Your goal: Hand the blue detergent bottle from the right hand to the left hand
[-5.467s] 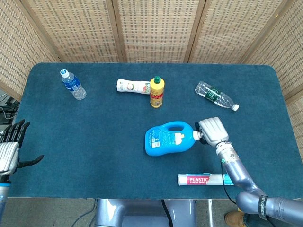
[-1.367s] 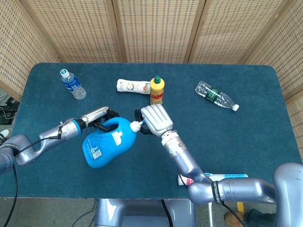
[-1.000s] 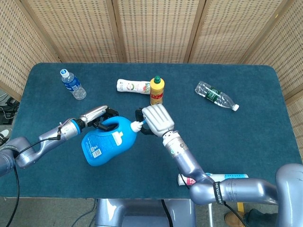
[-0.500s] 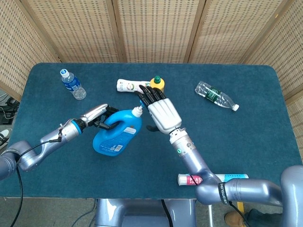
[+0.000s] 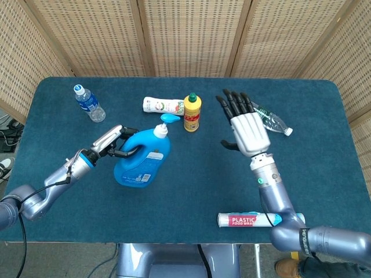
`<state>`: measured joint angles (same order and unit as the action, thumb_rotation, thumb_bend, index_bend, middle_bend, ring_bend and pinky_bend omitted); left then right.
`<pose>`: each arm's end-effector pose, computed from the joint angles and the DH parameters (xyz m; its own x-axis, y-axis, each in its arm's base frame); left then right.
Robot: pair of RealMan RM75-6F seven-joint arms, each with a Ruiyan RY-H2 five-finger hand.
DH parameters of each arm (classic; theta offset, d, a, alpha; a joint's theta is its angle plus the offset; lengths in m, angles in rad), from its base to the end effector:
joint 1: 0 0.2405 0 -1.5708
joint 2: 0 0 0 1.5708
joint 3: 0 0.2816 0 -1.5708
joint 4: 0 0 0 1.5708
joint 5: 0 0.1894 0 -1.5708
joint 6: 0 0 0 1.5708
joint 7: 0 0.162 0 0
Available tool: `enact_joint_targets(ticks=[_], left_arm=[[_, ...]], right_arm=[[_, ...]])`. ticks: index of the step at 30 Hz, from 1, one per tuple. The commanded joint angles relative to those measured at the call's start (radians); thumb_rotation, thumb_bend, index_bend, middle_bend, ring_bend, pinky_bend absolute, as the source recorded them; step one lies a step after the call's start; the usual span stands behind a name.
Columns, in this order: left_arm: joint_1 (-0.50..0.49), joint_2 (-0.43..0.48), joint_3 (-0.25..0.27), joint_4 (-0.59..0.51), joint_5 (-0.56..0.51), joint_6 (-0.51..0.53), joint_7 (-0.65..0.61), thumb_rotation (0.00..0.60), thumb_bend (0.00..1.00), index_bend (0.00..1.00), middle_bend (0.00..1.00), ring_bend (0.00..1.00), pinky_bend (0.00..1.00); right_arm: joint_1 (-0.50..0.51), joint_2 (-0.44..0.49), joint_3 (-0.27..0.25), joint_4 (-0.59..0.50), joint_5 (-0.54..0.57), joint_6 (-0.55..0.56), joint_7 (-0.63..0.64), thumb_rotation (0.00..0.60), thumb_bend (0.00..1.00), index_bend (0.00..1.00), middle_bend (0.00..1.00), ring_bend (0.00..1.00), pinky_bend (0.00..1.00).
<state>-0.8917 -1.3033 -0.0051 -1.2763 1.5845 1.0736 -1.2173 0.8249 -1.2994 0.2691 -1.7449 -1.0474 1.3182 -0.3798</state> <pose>-0.1469 0.4107 0.0889 -0.2592 0.5998 0.7570 0.8053 -0.2985 0.5122 -0.1010 -0.3963 0.1379 0.3041 0.1412 0.9421 -0.8830 -0.3294 0.3344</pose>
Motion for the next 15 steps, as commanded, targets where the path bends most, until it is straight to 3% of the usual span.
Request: enact_joint_targets(ticks=[1,8,15], left_arm=[[0.062,-0.045,-0.020,0.016,0.002,0.107,-0.003,0.600,0.85,0.87,0.79,0.60,0.83],[0.141,-0.147,-0.039,0.058,0.026,0.278,0.019,0.600,0.94,0.87,0.79,0.60,0.83],[0.182,-0.232,-0.023,0.125,0.083,0.380,0.026,0.600,0.97,0.87,0.80,0.60,0.83]], right_arm=[[-0.097,0.051,-0.049,0.091,-0.078,0.031,0.147,0.600,0.00,0.00,0.00,0.00,0.09],[-0.200,0.028,-0.100,0.266,-0.118,0.032,0.312,0.600,0.00,0.00,0.00,0.00,0.07],[-0.268,0.030,-0.132,0.328,-0.135,0.006,0.378,0.600,0.00,0.00,0.00,0.00,0.00]])
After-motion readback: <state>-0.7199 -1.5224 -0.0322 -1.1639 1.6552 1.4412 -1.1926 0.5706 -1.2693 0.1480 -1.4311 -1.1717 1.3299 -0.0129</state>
